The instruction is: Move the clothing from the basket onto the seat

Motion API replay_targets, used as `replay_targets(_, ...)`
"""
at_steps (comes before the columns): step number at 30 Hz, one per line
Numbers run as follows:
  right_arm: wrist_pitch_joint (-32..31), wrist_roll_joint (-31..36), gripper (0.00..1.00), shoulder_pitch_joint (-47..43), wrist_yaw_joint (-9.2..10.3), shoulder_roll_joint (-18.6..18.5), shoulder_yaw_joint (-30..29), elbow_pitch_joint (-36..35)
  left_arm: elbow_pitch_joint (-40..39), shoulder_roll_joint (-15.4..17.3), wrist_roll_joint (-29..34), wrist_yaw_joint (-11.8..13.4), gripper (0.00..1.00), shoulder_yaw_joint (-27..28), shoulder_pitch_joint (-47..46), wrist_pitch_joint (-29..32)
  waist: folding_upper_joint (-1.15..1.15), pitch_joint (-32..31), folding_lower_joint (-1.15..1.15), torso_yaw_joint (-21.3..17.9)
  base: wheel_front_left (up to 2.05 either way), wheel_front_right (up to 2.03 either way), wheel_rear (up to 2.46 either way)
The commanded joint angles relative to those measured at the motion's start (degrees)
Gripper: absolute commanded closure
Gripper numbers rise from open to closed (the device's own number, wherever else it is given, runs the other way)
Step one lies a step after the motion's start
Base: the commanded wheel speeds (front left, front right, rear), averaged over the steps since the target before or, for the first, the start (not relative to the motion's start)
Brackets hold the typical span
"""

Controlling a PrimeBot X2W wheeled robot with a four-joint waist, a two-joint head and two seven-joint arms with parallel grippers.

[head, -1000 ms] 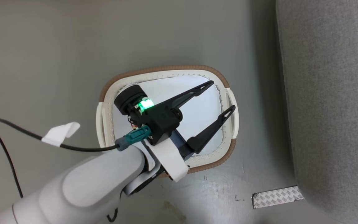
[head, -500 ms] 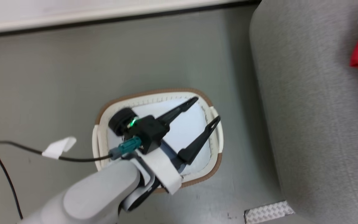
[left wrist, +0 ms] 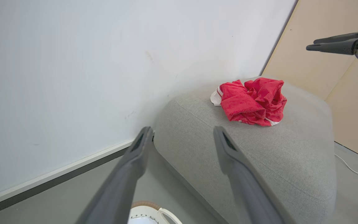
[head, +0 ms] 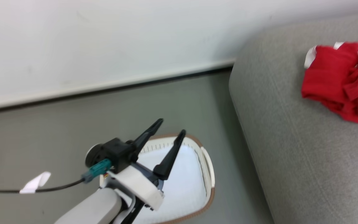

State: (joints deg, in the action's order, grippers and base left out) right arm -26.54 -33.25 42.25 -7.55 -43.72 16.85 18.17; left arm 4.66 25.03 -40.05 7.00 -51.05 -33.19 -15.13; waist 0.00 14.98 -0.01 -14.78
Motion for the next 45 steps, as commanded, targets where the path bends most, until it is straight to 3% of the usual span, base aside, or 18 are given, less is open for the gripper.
replay_targets(1, 0.30, -0.48, 0.00, -1.47, 0.14, -0.72, -0.16, -1.70, -0.27, -0.04, 0.86, -0.01, 0.00, 1.21, 1.93, 0.01, 0.00, -5.23, 0.01, 1.24, 0.00, 0.00, 0.00)
replay_targets(6, 2.95, -1.13, 0.00, -5.71, 0.13, 0.26, -2.08, -8.67, -0.33, -0.39, 1.76, 0.73, 0.00, 7.77, 7.97, 0.00, 0.00, -10.40, 0.01, 3.57, 0.00, 0.00, 0.00)
replay_targets(12, 6.51, -0.56, 0.00, -12.49, 0.14, 4.67, -4.28, -14.35, 0.13, 0.40, 2.44, 2.46, 0.00, 16.65, 15.33, 0.00, 0.00, -13.89, 0.01, 5.97, 0.00, 0.00, 0.00)
replay_targets(20, 17.77, 0.63, 0.00, -24.10, 0.13, 14.69, -6.32, -19.12, 0.10, -0.20, 4.20, 3.44, 0.00, 29.10, 24.53, -0.01, 0.00, -15.55, 0.01, 8.78, 0.00, 0.00, 0.00)
replay_targets(27, 32.16, 3.55, 0.00, -33.45, 0.13, 23.31, -7.11, -17.30, -0.43, -4.88, 9.57, 3.09, 0.00, 38.57, 31.34, -0.01, 0.00, -15.92, 0.01, 9.56, 0.00, 0.00, 0.00)
replay_targets(31, 39.40, 5.59, 0.00, -37.26, 0.13, 27.51, -8.32, -14.00, -1.61, -9.45, 14.61, 1.34, 0.00, 44.42, 34.92, -0.01, 0.00, -16.12, 0.01, 10.05, 0.00, 0.00, 0.00)
replay_targets(37, 41.82, 8.56, 0.00, -39.92, 0.13, 33.44, -8.20, -10.30, -0.27, -16.22, 21.18, -4.14, 0.00, 50.63, 38.73, -0.01, 0.00, -16.01, 0.01, 10.32, 0.00, 0.00, 0.00)
replay_targets(45, 41.73, 11.33, 0.00, -40.75, 0.13, 34.99, -5.55, -7.75, 4.32, -20.69, 26.41, -9.58, 0.00, 55.42, 39.17, -0.01, 0.00, -16.02, 0.01, 10.36, 0.00, 0.00, 0.00)
